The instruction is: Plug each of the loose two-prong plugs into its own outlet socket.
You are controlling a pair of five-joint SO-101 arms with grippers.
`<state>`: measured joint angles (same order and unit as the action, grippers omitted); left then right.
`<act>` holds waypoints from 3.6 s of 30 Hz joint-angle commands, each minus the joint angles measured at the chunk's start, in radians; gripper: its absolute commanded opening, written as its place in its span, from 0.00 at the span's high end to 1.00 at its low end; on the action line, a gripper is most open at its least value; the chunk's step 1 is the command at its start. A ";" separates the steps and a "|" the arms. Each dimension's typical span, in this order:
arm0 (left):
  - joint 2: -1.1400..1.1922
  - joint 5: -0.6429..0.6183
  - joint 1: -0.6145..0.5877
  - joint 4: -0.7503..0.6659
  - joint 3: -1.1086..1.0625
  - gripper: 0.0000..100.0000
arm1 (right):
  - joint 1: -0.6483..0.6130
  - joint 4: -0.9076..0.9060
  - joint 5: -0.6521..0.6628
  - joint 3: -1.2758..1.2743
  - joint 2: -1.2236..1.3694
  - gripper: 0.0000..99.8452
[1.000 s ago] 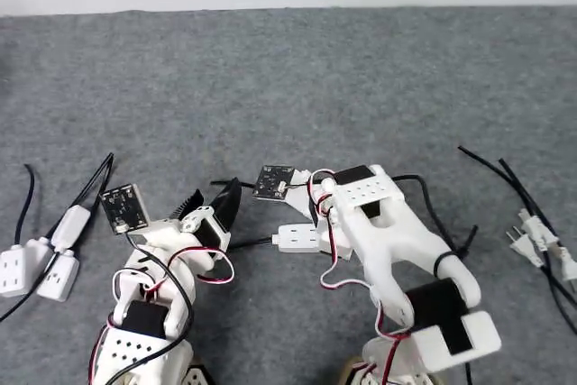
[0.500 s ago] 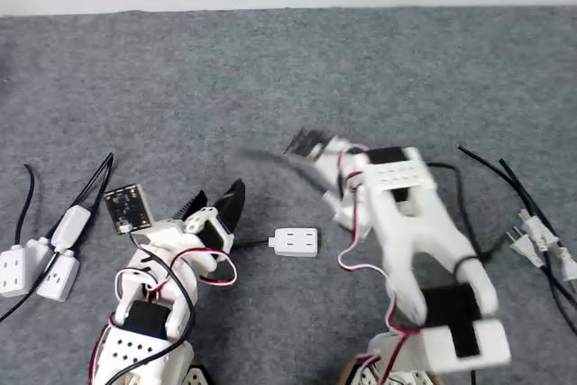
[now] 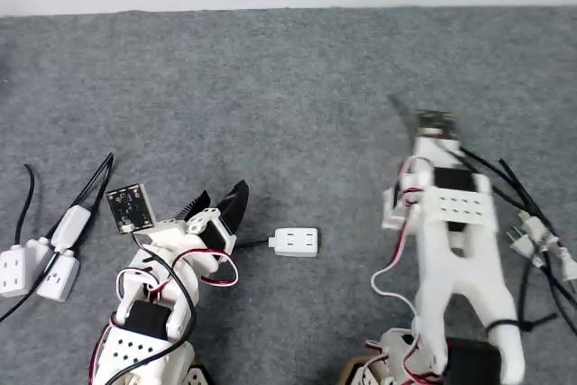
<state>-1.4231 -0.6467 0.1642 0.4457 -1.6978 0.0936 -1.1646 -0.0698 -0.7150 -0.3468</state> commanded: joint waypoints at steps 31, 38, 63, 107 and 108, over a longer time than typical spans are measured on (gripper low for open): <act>-0.011 0.008 0.006 -0.032 0.008 0.76 | -0.051 0.189 -0.586 -0.164 -0.053 0.68; -0.011 0.008 0.002 -0.031 0.008 0.76 | -0.025 0.171 -0.376 -0.137 -0.058 0.61; -0.012 0.008 0.003 -0.032 0.008 0.76 | -0.008 -0.085 1.537 0.141 -0.047 0.60; -0.006 0.008 0.008 -0.028 0.008 0.76 | 0.168 -0.423 2.288 0.763 0.852 0.97; -0.006 0.008 0.008 -0.028 0.008 0.76 | 0.168 -0.423 2.286 0.763 0.852 0.97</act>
<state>-1.4231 -0.6467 0.1642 0.4457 -1.6978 0.2332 -1.5620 2.2133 0.0230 0.5048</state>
